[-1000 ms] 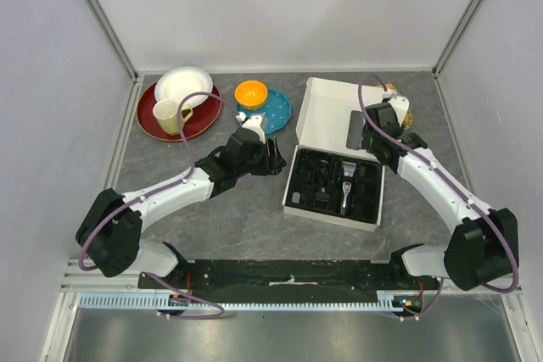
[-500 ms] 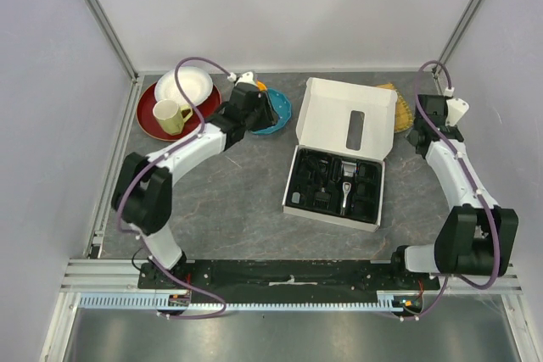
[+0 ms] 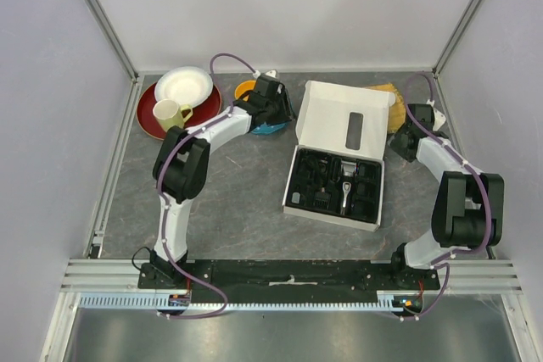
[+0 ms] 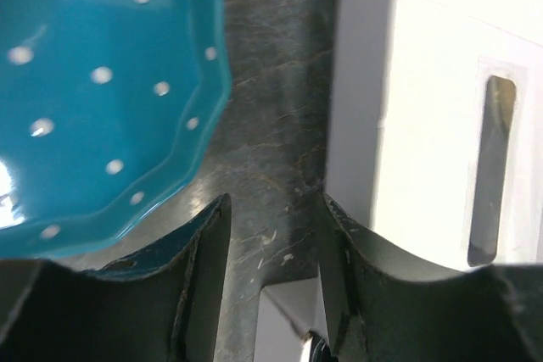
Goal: Sort the hair-cutting tools
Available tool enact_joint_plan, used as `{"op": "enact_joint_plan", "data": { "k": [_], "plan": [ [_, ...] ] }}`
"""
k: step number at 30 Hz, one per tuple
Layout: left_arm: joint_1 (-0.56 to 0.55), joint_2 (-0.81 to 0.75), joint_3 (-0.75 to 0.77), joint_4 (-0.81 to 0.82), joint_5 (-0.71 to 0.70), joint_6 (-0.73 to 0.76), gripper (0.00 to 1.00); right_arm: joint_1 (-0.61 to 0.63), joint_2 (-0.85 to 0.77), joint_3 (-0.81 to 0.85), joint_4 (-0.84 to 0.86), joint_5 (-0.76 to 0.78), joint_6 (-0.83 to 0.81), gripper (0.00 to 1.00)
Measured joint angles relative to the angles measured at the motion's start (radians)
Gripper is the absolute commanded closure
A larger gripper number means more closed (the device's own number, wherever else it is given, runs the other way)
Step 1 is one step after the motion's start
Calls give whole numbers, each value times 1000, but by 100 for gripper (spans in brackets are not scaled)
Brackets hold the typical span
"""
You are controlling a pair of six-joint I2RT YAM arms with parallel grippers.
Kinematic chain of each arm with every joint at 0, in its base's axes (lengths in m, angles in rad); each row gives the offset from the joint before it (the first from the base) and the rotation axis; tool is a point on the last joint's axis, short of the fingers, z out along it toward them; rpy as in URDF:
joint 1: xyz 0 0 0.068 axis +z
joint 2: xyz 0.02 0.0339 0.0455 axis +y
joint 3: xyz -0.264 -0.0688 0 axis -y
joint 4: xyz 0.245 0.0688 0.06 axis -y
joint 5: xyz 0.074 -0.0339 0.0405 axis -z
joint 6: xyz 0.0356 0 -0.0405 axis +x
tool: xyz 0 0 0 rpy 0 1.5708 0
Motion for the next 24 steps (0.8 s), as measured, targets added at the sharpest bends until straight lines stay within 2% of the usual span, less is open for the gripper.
{"op": "enact_joint_plan", "data": {
  "k": [6,12,18,24],
  "plan": [
    [8,68,48,30,188,34,45,-27,0,-39,98,-136,-2,49],
    [38,83,49,64,316,50,45,-82,5,-75,187,-299,7,49],
    [49,69,-6,130,359,53,45,-107,-33,-103,214,-364,21,49],
    [54,-37,-114,172,387,53,45,-108,-158,-110,191,-404,35,49]
  ]
}}
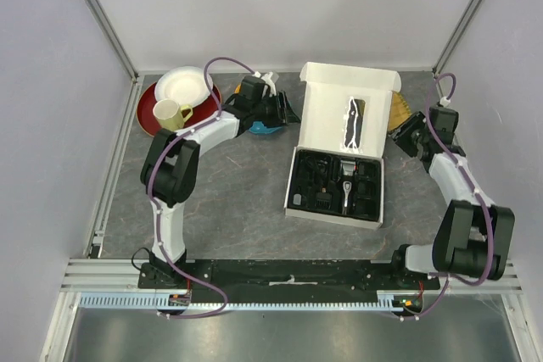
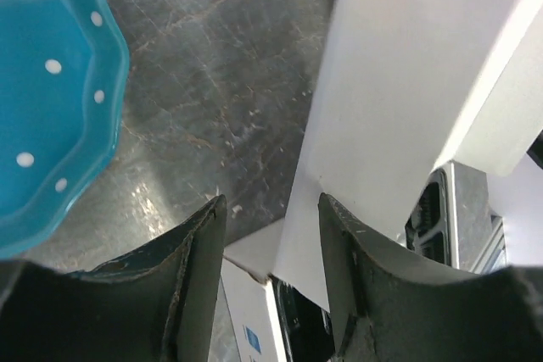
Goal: Sort the hair-cutting tools
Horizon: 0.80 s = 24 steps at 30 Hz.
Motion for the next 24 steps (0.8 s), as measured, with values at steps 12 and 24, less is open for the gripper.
{"op": "enact_joint_plan", "data": {
  "k": [12,24],
  "plan": [
    [-5,-175,-216,105,37,-16,46,5,-316,-62,-100,-42,18,47],
    [-25,-255,-339,193,109,-43,46,18,-640,-89,-238,231,58,34]
  ]
}}
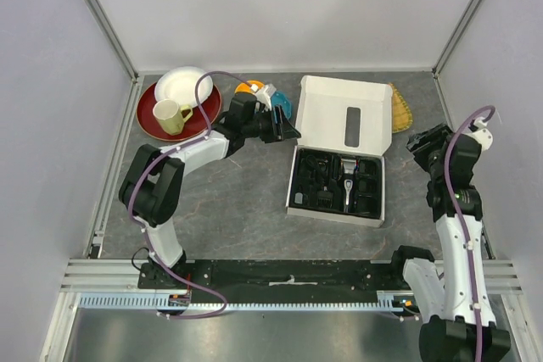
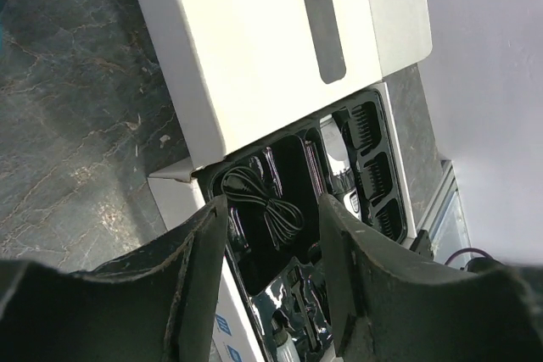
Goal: Sort the hair-cutting tools
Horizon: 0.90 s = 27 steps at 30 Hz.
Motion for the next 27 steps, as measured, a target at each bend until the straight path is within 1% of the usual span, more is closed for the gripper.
{"op": "enact_joint_plan", "data": {
  "k": [3,6,9,14,16,19,20,23,27],
  "plan": [
    [0,-3,-3,7,-2,-1,46,0,63,5,-17,32,-5,33],
    [0,-11,-3,-5,-41,-1,46,-2,190,16,-27,48,-6,34],
    [0,-23,5,-62,-130,-2,46,-21,309,18,-38,56,-2,37],
    [9,-4,103,-199,-298,-40,47,-90,488,29,1,23,11,44],
    [18,30,156,-223,-344,-57,48,-108,562,43,27,1,11,46],
    [32,112,244,-249,-372,-74,52,-124,665,74,65,-60,10,51],
    [36,146,273,-259,-371,-78,55,-127,698,80,84,-84,10,53],
    [42,247,356,-283,-362,-85,58,-134,769,86,134,-161,12,54],
    [43,356,425,-285,-315,-89,61,-136,859,95,224,-296,21,58]
  ]
}}
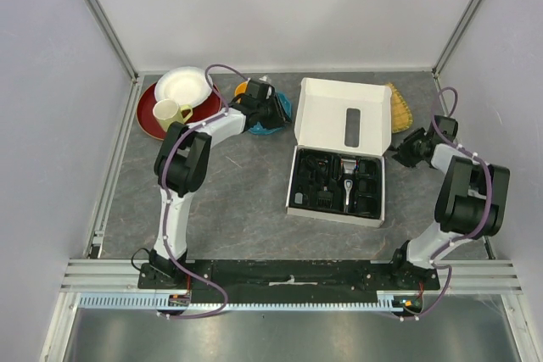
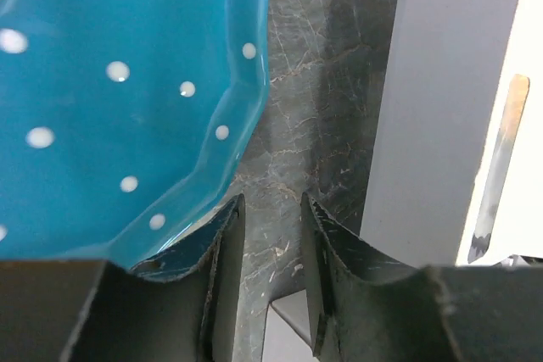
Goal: Sort the hair-cutting tools
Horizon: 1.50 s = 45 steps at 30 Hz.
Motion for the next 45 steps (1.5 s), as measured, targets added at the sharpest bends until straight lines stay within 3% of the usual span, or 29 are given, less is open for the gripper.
{"op": "enact_joint_plan", "data": {
  "k": [7,15,25,39,41,45],
  "plan": [
    [0,120,133,-3,140,-2,65,0,152,18,172,-219,47,59],
    [4,156,176,22,284,8,67,-8,143,18,303,-339,90,55],
    [3,43,-38,198,400,16,67,-10,-21,12,334,-399,101,55],
    [3,-299,-336,382,414,54,67,-6,-345,-87,220,-347,37,54],
    [3,-332,-373,377,383,56,67,-5,-391,-87,182,-311,15,52],
    [0,-399,-414,272,186,56,67,-5,-461,-87,79,-175,-25,50]
  ]
}}
